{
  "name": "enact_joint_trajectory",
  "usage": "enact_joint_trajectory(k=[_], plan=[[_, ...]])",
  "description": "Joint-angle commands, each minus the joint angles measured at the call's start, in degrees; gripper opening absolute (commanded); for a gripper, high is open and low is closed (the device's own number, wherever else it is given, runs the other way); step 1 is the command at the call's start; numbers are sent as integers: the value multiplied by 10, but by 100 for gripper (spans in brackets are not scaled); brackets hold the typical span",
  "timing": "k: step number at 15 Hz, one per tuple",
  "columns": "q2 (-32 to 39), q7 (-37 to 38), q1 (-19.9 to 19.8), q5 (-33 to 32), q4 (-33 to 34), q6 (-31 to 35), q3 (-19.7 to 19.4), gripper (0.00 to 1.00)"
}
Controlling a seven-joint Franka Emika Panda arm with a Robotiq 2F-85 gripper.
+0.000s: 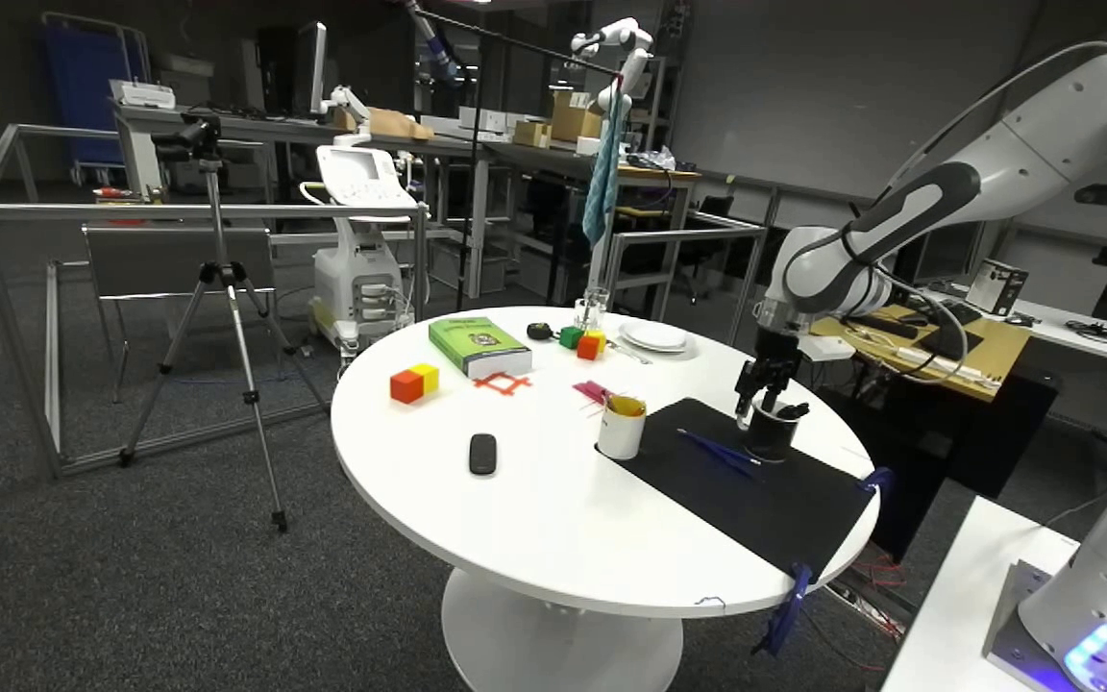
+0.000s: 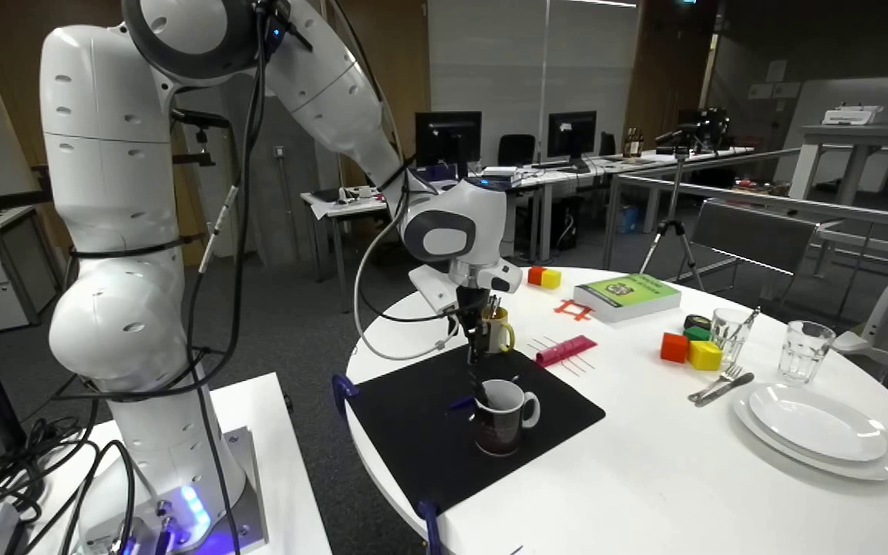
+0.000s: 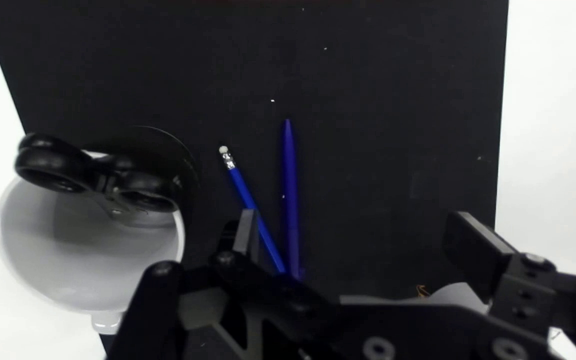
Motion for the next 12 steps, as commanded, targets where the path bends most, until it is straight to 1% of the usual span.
enact_joint_trajectory(k=[1, 5, 7, 12], plan=[[1, 1, -1, -1, 1, -1, 1, 100], [4, 1, -1, -1, 1, -1, 1, 100], [7, -4, -3, 8, -1, 14, 2, 100], [20, -6, -6, 7, 0, 30, 1, 100]])
